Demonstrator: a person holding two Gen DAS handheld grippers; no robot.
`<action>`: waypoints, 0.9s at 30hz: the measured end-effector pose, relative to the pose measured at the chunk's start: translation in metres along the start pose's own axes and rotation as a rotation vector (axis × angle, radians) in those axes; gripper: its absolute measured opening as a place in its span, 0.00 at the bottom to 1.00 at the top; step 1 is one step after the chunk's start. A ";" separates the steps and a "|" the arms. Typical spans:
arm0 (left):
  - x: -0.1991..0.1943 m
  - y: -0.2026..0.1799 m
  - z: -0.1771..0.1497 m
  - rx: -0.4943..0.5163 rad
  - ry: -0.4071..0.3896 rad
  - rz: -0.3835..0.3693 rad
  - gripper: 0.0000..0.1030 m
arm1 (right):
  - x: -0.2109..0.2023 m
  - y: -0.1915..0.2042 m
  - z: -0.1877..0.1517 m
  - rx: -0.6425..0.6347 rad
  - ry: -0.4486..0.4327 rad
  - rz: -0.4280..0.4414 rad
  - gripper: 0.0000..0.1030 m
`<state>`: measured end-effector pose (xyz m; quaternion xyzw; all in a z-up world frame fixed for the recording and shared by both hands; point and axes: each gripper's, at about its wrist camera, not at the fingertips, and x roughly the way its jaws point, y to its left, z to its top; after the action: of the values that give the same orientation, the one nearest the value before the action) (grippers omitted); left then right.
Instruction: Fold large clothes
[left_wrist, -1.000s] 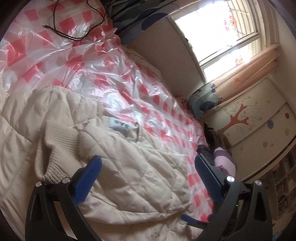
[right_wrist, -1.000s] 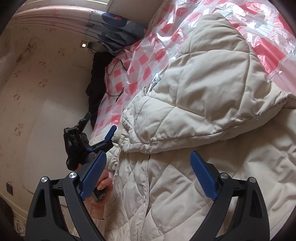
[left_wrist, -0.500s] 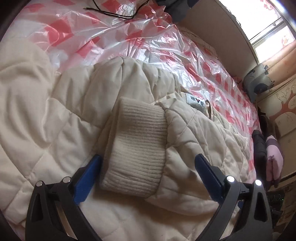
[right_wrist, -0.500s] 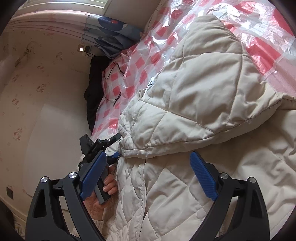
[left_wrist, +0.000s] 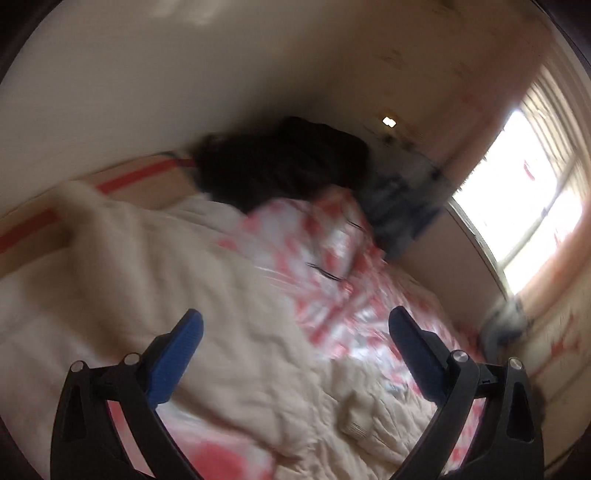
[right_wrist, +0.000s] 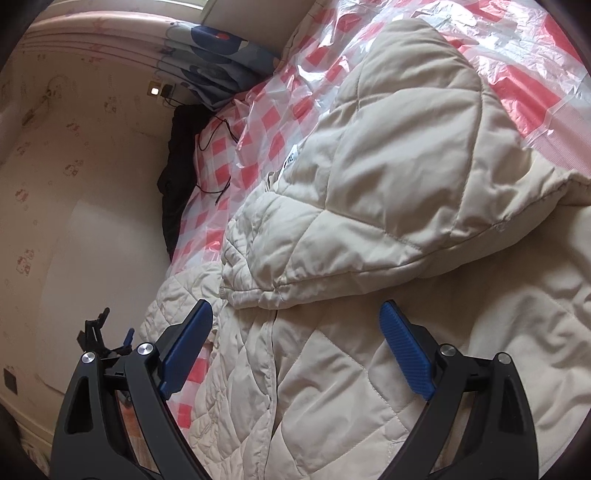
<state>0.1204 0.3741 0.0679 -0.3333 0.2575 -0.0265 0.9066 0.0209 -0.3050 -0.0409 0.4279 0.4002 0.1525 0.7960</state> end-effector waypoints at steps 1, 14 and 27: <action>0.002 0.015 0.007 -0.039 -0.004 0.039 0.93 | 0.002 0.000 -0.001 -0.004 0.004 -0.007 0.86; 0.033 0.055 0.030 -0.154 -0.043 0.249 0.93 | 0.015 -0.002 -0.007 -0.035 0.022 -0.056 0.86; 0.045 0.076 0.028 -0.245 -0.027 0.264 0.91 | 0.018 -0.001 -0.008 -0.035 0.025 -0.057 0.86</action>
<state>0.1633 0.4392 0.0188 -0.4049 0.2883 0.1290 0.8581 0.0262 -0.2911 -0.0530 0.4004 0.4193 0.1420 0.8023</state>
